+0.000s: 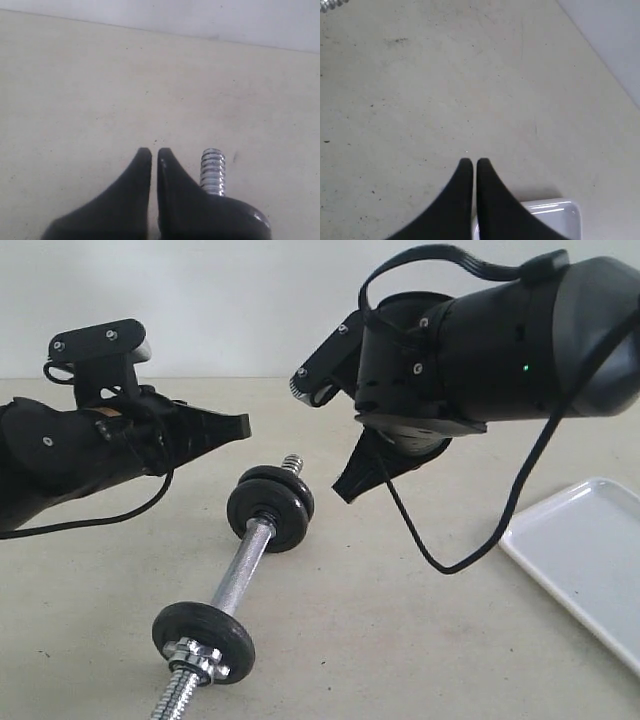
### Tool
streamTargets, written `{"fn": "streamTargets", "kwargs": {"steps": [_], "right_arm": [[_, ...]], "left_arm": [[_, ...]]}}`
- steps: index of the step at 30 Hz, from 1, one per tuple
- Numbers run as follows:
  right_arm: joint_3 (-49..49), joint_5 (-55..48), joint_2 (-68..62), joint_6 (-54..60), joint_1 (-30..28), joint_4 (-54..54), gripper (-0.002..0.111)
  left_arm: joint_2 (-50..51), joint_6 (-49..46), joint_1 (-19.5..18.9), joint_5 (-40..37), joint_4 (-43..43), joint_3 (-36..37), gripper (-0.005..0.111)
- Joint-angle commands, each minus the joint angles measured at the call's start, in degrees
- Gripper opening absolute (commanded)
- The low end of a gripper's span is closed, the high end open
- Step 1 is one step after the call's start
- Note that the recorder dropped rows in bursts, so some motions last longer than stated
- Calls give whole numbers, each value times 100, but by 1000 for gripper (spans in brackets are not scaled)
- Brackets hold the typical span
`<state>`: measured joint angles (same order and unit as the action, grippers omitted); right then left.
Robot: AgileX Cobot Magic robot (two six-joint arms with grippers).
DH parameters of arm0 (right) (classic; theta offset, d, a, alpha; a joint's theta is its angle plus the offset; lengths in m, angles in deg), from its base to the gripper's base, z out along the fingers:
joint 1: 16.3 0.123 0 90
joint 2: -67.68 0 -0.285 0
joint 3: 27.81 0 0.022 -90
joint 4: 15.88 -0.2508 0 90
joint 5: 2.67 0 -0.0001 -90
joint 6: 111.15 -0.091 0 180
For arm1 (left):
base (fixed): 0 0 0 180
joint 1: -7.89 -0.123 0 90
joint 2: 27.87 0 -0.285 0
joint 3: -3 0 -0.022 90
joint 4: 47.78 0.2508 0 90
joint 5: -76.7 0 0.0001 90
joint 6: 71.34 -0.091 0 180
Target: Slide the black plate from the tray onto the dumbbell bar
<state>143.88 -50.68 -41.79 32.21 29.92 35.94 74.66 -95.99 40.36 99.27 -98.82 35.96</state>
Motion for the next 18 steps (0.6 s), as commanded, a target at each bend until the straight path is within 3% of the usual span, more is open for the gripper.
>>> {"fn": "streamTargets", "kwargs": {"steps": [1, 9, 18], "right_arm": [[-27, 23, 44, -30, -141, 104, 0], [-27, 167, 44, -130, -520, 123, 0], [-27, 396, 55, -435, -571, 117, 0]], "left_arm": [[23, 64, 13, -1, 241, -192, 4], [-135, -43, 13, 15, 653, -203, 4], [-457, -1420, 13, -157, 615, -80, 4]]}}
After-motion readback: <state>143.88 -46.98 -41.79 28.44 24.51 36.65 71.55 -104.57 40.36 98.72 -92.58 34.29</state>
